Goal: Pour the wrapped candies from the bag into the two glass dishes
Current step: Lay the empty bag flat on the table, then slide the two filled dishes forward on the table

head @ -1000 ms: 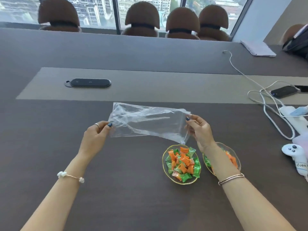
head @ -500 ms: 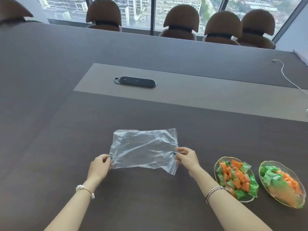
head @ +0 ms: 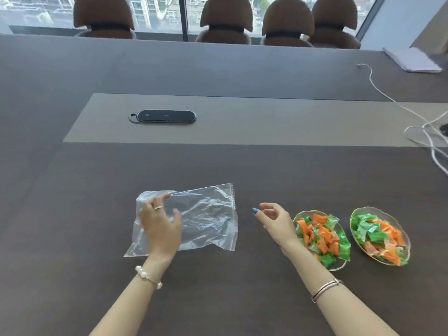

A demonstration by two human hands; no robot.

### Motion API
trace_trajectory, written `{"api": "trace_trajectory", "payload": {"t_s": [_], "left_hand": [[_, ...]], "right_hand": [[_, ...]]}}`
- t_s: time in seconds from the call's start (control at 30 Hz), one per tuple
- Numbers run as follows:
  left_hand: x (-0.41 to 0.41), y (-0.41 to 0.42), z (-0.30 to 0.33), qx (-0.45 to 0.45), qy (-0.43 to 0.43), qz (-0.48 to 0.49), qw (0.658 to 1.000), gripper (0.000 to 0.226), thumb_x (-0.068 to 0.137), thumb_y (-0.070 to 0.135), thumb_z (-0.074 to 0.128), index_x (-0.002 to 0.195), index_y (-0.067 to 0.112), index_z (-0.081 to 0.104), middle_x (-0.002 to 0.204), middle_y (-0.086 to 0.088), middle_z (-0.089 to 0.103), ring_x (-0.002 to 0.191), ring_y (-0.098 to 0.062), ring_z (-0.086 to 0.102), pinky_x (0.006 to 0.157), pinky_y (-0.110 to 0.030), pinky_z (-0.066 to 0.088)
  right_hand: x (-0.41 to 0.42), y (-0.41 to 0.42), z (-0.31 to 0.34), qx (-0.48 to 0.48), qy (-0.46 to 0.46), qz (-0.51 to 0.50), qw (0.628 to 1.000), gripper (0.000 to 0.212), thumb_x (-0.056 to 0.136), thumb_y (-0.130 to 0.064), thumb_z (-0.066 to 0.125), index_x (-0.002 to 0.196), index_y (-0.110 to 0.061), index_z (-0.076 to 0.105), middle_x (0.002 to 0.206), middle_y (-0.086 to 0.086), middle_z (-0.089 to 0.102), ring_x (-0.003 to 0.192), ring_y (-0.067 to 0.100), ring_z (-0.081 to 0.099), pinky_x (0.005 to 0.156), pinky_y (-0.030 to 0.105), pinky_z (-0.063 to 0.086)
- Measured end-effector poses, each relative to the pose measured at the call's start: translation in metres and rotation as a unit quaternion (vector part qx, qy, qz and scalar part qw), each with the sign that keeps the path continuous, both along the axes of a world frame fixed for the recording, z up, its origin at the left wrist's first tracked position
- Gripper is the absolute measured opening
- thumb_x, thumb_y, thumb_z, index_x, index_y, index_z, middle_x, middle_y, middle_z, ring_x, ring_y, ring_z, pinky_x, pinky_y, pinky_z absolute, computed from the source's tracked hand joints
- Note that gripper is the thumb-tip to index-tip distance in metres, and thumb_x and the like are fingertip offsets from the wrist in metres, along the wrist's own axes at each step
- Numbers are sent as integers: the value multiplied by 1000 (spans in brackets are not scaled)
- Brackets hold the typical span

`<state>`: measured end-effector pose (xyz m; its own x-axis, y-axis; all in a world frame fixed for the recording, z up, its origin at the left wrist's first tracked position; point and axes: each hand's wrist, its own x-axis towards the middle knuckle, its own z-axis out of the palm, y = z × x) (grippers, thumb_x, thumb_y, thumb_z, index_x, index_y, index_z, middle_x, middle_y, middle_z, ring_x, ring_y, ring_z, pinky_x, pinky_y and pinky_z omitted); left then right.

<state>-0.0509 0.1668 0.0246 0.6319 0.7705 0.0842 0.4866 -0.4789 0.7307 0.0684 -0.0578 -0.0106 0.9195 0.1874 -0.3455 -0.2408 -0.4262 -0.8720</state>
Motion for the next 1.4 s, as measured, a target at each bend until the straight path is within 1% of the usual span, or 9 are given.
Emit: {"api": "trace_trajectory", "payload": {"t_s": [0.1,0.17,0.3,0.43,0.53,0.67,0.77,1.13,1.4], "left_hand": [[34,-74,4,-17,-5,-193,981,36,84,11,54,120,14,53,117,-5,48,113,-20,42,99,-20,26],[52,-123,-6,-94,52,-264,958,35,86,19,53,121,17,51,113,-2,53,108,-17,50,96,-25,37],[70,-196,-29,-251,168,-265,916,43,89,27,49,129,13,42,92,2,56,90,-16,55,80,-28,40],[66,-236,-52,-299,207,-221,905,41,91,31,43,128,14,41,91,0,62,86,-21,63,83,-39,51],[67,-258,-57,-355,171,-176,902,26,93,22,42,118,17,42,84,-4,60,73,-20,64,73,-37,57],[74,-273,-59,-369,126,-100,915,24,93,12,40,116,19,46,88,-8,57,73,-18,64,57,-19,55],[76,-279,-59,-358,118,-66,924,26,92,8,39,116,16,49,90,-10,58,75,-19,63,51,-17,53],[88,-274,-60,-364,85,-4,927,28,91,5,43,116,10,56,87,-12,62,76,-20,69,61,-28,60],[164,-217,-38,-351,-15,11,936,27,89,5,45,114,8,57,96,-17,63,68,-16,71,62,-31,61]], "right_hand": [[8,-63,18,37,-26,-65,997,25,76,-34,69,99,-25,64,96,1,67,91,14,63,79,33,52],[14,-113,25,35,-45,-128,990,19,79,-27,67,98,-24,64,95,1,66,91,14,62,80,33,51],[22,-224,24,7,-54,-301,952,13,81,-20,62,92,-25,64,93,4,65,85,18,61,67,27,53],[29,-313,1,-45,-14,-416,908,23,83,-18,59,103,-9,63,90,10,65,67,15,58,64,29,47],[43,-342,-19,-19,56,-392,918,26,85,-17,58,109,-7,59,85,6,64,69,17,61,56,23,52],[63,-348,-31,30,108,-318,941,21,85,-16,60,106,-11,59,88,10,67,80,24,65,67,29,54],[75,-349,-38,30,116,-280,953,22,84,-11,61,105,-6,62,92,13,68,81,24,65,65,31,54],[94,-333,-33,63,115,-218,967,10,85,0,54,93,-3,60,81,11,66,72,22,64,51,21,56],[171,-266,3,128,82,-188,970,11,82,1,57,93,-2,59,78,8,65,51,4,64,48,17,51]]}}
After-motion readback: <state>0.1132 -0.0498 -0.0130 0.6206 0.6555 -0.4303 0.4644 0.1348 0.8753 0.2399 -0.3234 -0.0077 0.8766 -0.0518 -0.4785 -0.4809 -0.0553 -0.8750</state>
